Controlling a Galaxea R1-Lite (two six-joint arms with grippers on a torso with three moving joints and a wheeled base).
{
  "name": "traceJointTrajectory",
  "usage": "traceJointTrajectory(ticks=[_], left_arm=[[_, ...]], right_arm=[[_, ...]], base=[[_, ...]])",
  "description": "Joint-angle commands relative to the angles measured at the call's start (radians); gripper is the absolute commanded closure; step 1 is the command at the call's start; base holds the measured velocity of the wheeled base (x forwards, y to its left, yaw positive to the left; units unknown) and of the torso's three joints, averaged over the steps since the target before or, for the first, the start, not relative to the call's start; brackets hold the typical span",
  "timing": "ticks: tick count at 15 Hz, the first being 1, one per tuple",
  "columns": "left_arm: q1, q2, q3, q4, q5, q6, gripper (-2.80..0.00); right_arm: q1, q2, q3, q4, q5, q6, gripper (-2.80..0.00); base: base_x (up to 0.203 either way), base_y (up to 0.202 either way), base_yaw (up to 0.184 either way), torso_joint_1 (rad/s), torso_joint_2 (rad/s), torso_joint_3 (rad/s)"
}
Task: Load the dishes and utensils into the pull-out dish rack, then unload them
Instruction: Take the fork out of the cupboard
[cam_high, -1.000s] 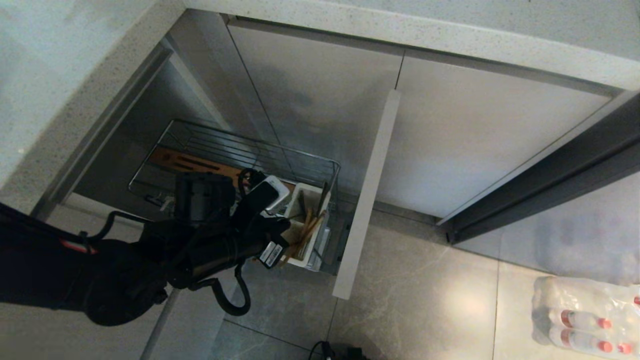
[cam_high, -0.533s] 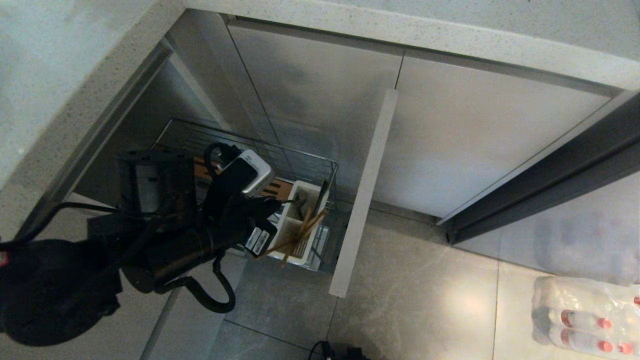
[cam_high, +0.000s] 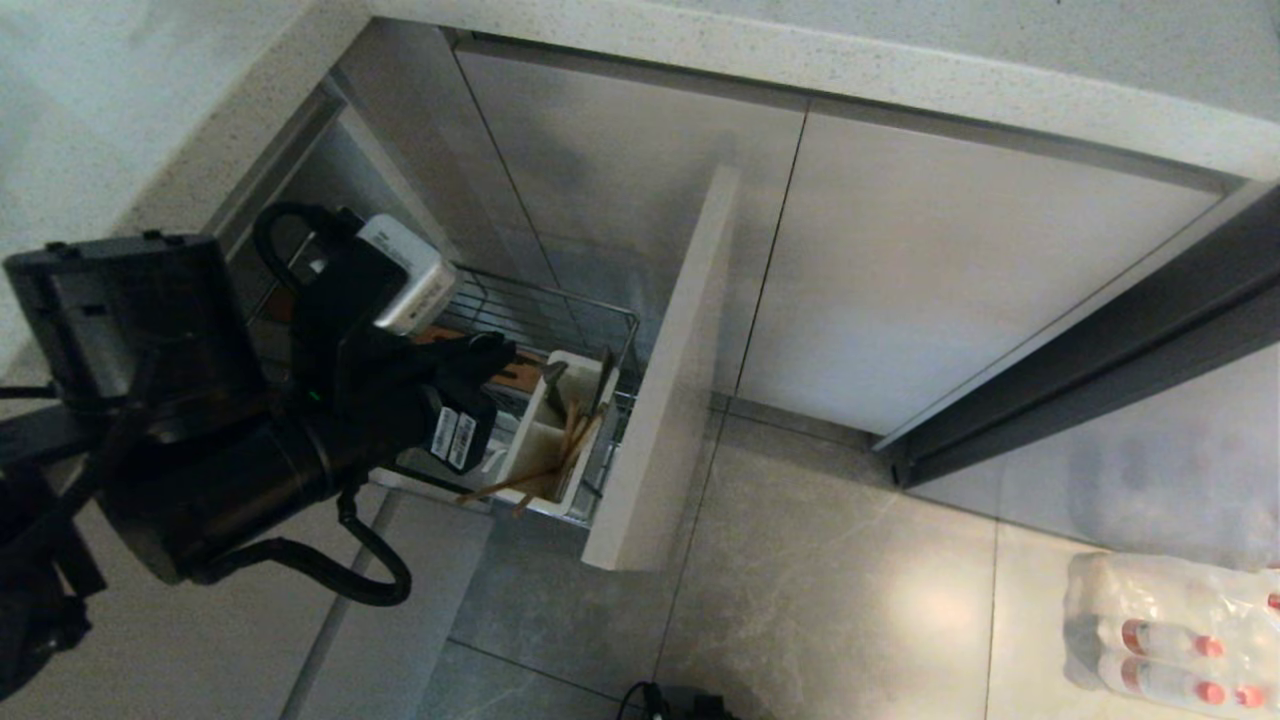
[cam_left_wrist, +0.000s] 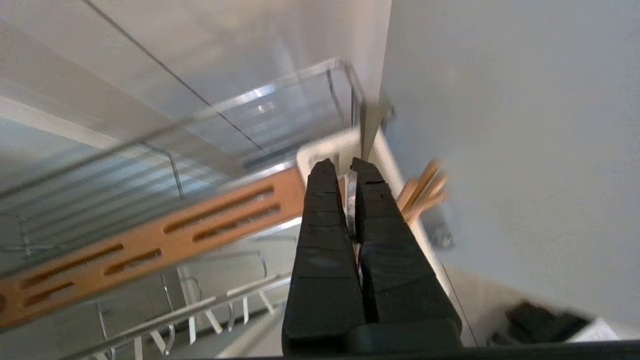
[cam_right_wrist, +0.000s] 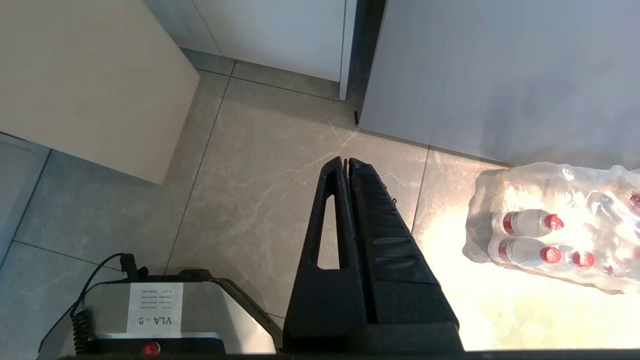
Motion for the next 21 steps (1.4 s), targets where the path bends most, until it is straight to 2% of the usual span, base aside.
traceJointTrajectory(ticks=[1, 10, 17, 21], left_arm=[[-0.001, -0.042, -0.001, -0.003, 0.0, 0.003, 0.0], [-0.007, -0.082, -0.016, -0.006, -0.003, -0.001, 0.0], [-0.053, -0.232, -0.066, -0.006, 0.061, -0.011, 0.0], [-0.06, -0.339, -0.13, 0.0, 0.074, -0.057, 0.0]], right_arm=[[0.0, 0.0, 0.0, 0.0, 0.0, 0.0, 0.0], [0.0, 0.001, 0.0, 0.0, 0.0, 0.0, 0.0], [0.0, 0.001, 0.0, 0.0, 0.0, 0.0, 0.0], [0.0, 0.001, 0.0, 0.0, 0.0, 0.0, 0.0]], base=[[0.0, 0.0, 0.0, 0.0, 0.0, 0.0], [0.0, 0.0, 0.0, 0.0, 0.0, 0.0], [0.0, 0.0, 0.0, 0.0, 0.0, 0.0], [0.0, 0.0, 0.0, 0.0, 0.0, 0.0]])
